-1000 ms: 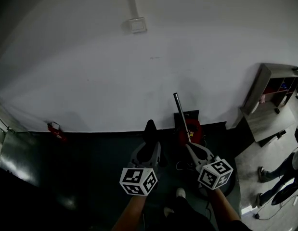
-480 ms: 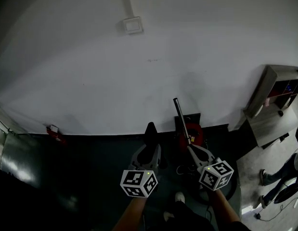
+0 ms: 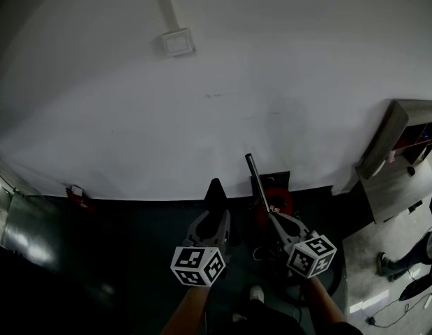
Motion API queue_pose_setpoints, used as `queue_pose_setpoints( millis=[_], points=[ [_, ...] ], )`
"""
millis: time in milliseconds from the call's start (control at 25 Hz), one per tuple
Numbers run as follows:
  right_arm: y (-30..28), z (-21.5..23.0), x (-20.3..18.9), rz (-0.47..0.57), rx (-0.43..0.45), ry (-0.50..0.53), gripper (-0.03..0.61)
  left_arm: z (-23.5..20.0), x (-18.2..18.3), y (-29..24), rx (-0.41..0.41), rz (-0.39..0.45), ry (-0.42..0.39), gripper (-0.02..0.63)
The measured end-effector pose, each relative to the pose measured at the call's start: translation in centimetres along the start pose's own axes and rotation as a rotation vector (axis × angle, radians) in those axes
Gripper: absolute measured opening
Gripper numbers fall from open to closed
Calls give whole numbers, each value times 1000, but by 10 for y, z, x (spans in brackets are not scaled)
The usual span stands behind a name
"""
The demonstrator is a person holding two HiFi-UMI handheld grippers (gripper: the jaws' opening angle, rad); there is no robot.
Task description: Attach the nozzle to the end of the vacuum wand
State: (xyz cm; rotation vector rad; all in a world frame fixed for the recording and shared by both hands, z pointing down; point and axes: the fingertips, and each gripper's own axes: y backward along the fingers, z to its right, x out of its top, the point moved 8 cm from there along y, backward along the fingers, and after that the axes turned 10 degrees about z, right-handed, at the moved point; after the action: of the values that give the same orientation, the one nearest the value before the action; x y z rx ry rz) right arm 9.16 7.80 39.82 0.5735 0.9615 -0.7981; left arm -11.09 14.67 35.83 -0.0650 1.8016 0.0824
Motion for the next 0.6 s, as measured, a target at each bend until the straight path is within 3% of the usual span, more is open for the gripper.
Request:
queue_pose_setpoints(
  millis=[600],
  points=[
    [-13, 47, 6, 25, -20, -67, 17, -1, -5, -47, 10, -21, -27, 84]
  ],
)
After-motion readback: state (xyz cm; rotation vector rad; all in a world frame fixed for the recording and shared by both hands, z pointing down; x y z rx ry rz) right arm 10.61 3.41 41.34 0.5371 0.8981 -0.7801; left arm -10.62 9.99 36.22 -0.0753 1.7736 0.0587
